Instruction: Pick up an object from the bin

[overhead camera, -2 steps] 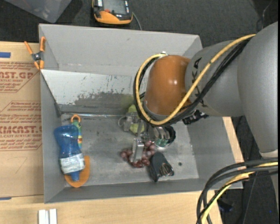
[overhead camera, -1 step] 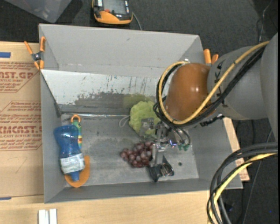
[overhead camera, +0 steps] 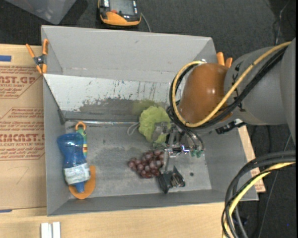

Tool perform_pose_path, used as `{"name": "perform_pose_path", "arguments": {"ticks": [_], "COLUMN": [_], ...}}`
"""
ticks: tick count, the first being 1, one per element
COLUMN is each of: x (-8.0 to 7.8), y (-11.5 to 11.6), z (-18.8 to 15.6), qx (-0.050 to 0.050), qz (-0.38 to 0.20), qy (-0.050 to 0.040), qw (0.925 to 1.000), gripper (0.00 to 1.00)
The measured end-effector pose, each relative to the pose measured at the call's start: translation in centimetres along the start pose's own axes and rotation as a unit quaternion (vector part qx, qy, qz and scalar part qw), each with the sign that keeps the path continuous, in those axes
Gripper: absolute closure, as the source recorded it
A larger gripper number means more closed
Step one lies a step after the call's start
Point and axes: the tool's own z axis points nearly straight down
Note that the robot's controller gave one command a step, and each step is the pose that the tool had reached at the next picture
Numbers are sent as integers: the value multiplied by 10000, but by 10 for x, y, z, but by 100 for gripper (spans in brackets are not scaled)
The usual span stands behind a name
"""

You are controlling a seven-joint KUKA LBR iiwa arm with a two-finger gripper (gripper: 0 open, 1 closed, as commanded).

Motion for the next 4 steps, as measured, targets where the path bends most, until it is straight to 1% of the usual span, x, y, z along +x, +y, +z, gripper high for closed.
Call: {"name": "perform_pose_path", "arguments": {"ticks": [1,2,3,4], "x": [-20,-20,-20,-15], "y": [22,21,21,49], "z": [12,12,15,5], "qx": [2,1,3,-5], "qz": [-250,-249,-368,111], "qy": [8,9,4,5], "qw": [9997,9997,9993,9999], "gripper": [100,100,100,100]}}
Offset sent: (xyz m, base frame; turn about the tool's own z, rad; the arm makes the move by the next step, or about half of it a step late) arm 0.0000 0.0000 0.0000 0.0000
